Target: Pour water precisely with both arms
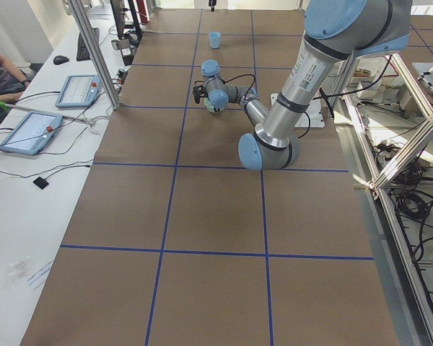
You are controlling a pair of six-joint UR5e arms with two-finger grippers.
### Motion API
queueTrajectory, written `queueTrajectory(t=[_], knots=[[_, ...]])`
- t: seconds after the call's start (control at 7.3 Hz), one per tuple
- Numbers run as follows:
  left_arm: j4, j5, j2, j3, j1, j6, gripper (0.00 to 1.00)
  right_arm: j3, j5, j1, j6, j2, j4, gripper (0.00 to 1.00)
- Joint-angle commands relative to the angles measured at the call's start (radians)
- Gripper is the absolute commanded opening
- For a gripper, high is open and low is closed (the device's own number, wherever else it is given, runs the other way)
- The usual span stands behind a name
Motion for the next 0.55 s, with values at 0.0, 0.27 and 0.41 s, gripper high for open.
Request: queueTrajectory(t=[0.0, 0.27, 0.41], knots=[[-0.003, 0.004, -0.019, 0.02, 0.01, -0.003, 0.0, 0.001, 0.013, 0.0, -0.001, -0.003, 0.0, 1.0], [-0.002, 0.007, -0.019, 0.02, 0.005, -0.002, 0.53, 0.002, 0.013, 0.0, -0.003, -0.004, 0.002, 1.0], [0.0, 0.019, -0.018, 0.018, -0.001, 0.001, 0.66, 0.002, 0.011, 0.0, -0.012, -0.004, 0.003, 1.0]])
